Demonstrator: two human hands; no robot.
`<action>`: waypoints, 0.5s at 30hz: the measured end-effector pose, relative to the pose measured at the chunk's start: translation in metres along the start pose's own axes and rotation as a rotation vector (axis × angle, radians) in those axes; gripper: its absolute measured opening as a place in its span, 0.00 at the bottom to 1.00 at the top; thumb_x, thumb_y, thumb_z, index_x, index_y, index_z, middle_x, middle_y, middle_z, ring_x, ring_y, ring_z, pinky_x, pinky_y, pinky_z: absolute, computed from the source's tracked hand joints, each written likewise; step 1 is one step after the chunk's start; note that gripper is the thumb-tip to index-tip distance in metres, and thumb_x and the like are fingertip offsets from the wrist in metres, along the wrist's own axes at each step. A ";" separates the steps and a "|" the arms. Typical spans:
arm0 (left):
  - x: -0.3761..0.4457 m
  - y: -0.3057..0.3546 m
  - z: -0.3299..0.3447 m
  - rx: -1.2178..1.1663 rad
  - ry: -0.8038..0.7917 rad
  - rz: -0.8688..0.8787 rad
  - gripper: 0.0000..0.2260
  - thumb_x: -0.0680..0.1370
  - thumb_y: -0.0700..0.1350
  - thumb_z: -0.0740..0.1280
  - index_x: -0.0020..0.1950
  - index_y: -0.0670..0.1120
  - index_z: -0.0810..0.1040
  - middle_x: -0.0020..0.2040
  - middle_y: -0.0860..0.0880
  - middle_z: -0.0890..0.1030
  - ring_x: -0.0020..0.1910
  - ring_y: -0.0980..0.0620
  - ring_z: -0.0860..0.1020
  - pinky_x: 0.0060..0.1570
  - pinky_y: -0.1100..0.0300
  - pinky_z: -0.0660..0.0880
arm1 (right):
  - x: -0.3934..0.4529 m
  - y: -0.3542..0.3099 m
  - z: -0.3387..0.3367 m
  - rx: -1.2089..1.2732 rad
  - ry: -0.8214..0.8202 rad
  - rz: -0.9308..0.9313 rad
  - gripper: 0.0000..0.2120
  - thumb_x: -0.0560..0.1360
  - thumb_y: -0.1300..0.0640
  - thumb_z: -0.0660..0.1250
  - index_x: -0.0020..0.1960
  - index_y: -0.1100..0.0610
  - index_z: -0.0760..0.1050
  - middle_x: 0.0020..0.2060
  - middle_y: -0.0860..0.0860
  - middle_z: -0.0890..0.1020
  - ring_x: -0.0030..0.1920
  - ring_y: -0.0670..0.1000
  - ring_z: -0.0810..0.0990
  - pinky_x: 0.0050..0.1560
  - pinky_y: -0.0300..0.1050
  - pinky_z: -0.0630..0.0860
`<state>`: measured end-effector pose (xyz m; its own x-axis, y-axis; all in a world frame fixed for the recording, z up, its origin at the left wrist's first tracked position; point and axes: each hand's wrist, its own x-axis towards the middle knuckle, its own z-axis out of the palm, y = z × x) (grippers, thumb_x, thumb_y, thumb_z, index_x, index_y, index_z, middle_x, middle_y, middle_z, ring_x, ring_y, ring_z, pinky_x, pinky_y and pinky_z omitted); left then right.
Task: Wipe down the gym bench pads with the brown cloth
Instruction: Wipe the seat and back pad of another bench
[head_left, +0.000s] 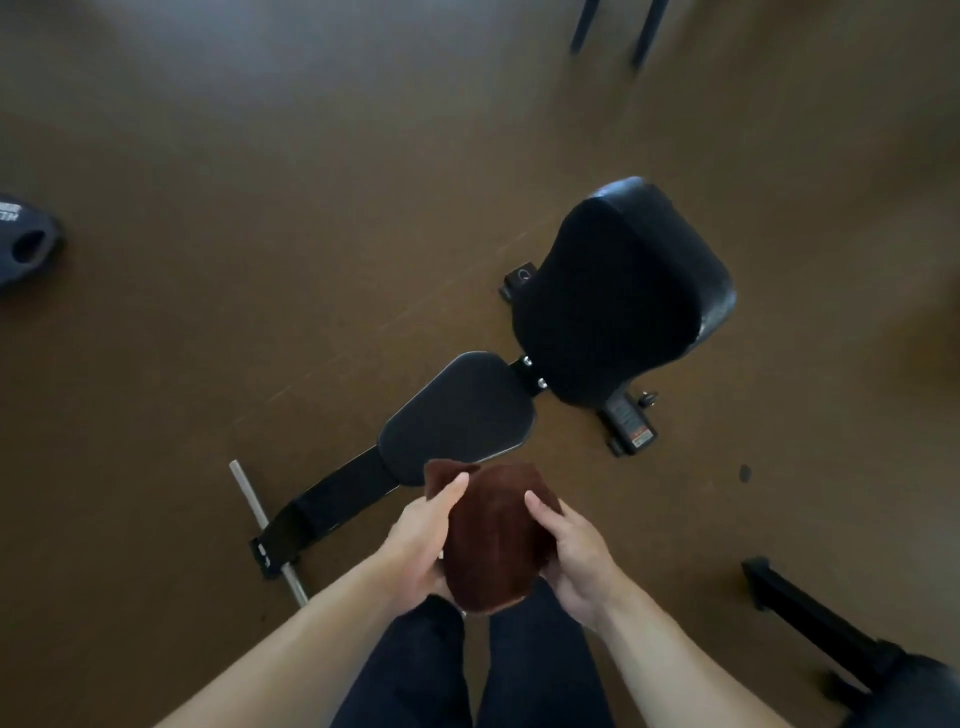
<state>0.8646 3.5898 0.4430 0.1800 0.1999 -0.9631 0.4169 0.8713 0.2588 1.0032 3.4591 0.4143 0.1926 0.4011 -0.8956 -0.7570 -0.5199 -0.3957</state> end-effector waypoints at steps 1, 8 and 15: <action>0.016 0.003 -0.003 0.058 0.057 0.026 0.18 0.81 0.58 0.68 0.67 0.51 0.78 0.57 0.48 0.85 0.56 0.44 0.83 0.57 0.43 0.80 | 0.014 -0.002 0.003 -0.050 0.017 -0.032 0.18 0.79 0.50 0.73 0.67 0.53 0.80 0.59 0.51 0.87 0.60 0.53 0.86 0.58 0.51 0.82; 0.098 0.025 -0.014 0.201 0.169 0.413 0.11 0.83 0.52 0.66 0.64 0.62 0.76 0.58 0.56 0.83 0.57 0.57 0.82 0.57 0.57 0.80 | 0.113 -0.027 0.032 -0.426 0.157 -0.286 0.19 0.81 0.45 0.70 0.71 0.47 0.76 0.60 0.44 0.84 0.62 0.47 0.83 0.61 0.45 0.83; 0.214 0.027 -0.053 0.456 0.416 0.320 0.36 0.80 0.49 0.72 0.82 0.56 0.57 0.78 0.52 0.67 0.75 0.51 0.69 0.74 0.46 0.69 | 0.233 -0.044 0.010 -0.899 0.360 -0.293 0.36 0.82 0.37 0.63 0.84 0.43 0.52 0.82 0.48 0.62 0.82 0.53 0.59 0.78 0.60 0.62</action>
<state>0.8669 3.6801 0.2403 0.0380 0.6502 -0.7588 0.7495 0.4837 0.4520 1.0753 3.5831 0.2250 0.5847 0.4296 -0.6881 0.0725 -0.8725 -0.4832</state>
